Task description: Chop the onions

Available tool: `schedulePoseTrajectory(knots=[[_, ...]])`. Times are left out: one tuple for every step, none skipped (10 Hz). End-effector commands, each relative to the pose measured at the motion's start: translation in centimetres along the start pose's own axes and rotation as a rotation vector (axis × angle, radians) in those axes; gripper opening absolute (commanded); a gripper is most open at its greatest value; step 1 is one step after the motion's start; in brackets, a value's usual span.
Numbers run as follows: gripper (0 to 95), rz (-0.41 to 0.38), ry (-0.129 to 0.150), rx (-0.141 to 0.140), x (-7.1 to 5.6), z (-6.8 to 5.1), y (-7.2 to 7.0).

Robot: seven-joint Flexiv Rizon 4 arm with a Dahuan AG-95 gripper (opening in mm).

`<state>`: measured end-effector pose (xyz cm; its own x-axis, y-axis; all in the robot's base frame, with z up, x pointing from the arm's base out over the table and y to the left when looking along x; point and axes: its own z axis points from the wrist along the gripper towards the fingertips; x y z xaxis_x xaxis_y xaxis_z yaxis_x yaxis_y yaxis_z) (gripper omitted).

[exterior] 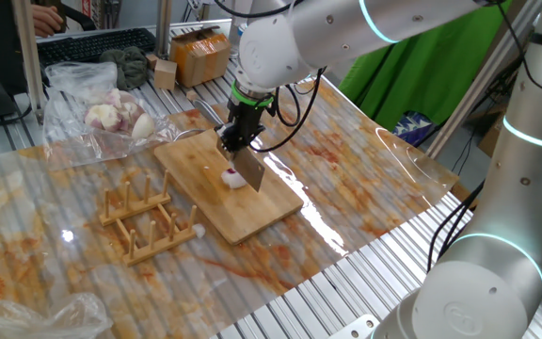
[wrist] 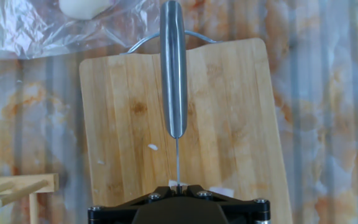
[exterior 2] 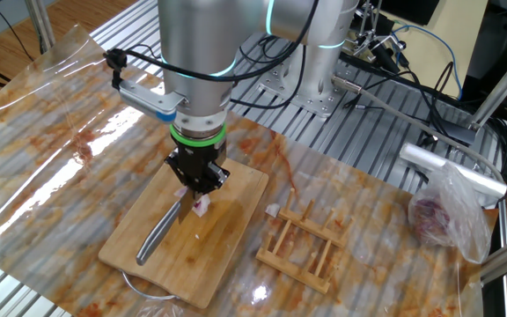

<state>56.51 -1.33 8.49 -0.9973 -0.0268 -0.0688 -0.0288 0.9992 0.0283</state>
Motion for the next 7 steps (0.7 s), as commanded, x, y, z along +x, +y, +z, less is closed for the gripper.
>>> schedulePoseTrajectory(knots=[[0.0,0.001,-0.002,0.001,0.0,0.1,0.0],[0.0,0.001,-0.002,0.001,0.0,0.4,0.0],[0.0,0.001,-0.007,0.003,0.2,1.1,0.1],[0.0,0.002,-0.02,0.004,0.2,2.4,0.0],[0.0,0.0,-0.035,0.006,0.4,3.3,0.0],[0.0,-0.002,-0.052,0.009,0.5,4.2,-0.1],[0.0,0.002,-0.046,0.004,0.4,3.9,0.0]])
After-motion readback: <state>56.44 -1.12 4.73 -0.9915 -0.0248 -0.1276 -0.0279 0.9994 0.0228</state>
